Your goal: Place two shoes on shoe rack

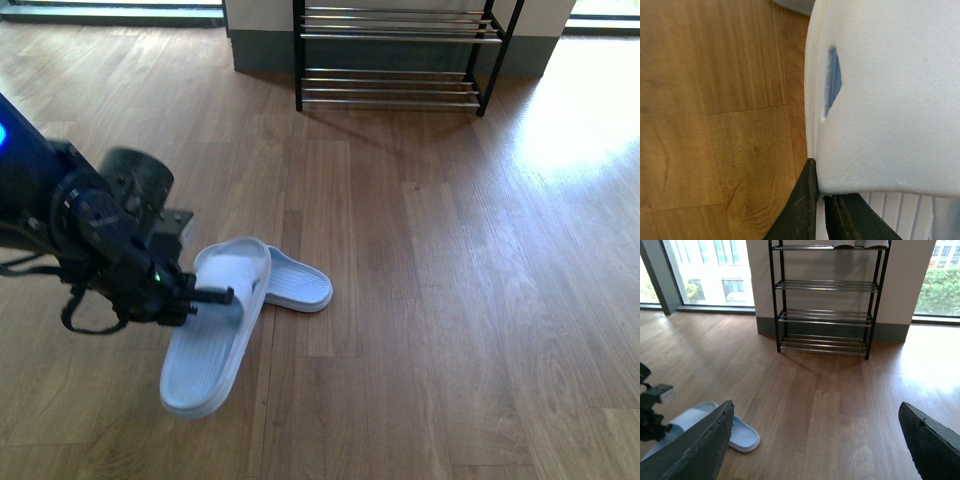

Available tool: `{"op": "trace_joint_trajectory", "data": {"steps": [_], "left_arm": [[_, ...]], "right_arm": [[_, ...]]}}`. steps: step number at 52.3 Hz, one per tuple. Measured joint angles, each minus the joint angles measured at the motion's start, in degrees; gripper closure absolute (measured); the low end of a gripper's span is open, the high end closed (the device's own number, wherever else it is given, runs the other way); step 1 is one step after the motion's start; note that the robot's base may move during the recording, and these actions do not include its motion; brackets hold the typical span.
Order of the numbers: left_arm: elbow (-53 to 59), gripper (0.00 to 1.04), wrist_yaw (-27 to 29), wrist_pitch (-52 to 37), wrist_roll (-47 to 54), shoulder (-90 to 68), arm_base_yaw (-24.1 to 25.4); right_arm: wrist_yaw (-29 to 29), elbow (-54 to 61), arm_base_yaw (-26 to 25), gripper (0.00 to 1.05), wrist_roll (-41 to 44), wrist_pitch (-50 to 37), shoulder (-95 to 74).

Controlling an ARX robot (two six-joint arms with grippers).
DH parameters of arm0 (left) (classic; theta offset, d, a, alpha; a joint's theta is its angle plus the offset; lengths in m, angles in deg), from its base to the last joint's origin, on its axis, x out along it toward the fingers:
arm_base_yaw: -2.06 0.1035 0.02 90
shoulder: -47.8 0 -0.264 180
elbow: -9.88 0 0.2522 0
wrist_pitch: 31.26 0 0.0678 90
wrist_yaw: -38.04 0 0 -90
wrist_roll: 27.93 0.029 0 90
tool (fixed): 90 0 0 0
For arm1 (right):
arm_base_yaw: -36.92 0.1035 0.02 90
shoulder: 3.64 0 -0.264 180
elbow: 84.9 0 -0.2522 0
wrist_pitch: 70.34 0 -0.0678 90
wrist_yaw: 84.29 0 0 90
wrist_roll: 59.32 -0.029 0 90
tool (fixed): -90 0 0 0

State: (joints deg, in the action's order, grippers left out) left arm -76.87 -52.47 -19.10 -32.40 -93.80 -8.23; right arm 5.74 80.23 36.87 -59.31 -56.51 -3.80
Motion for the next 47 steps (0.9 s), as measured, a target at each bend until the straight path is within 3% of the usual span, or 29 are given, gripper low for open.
{"op": "trace_joint_trajectory", "data": {"steps": [14,25,36,47], "left_arm": [[17.1,1.03,7.8,1.0,-3.1,31.1,7.1],[31.5,1.03,12.1,4.7,-3.8,55.7,8.9],[43.9,1.03,18.8,10.8,-5.1,79.9,7.7],[55.4,1.03,34.9,9.0,-4.0,102.6,-0.2]], "right_arm": [[0.0,0.0,0.0,0.09,0.0,0.0,0.0],[0.0,0.0,0.0,0.09,0.0,0.0,0.0],[0.0,0.0,0.0,0.09,0.0,0.0,0.0],[0.0,0.0,0.0,0.09,0.0,0.0,0.0]]}}
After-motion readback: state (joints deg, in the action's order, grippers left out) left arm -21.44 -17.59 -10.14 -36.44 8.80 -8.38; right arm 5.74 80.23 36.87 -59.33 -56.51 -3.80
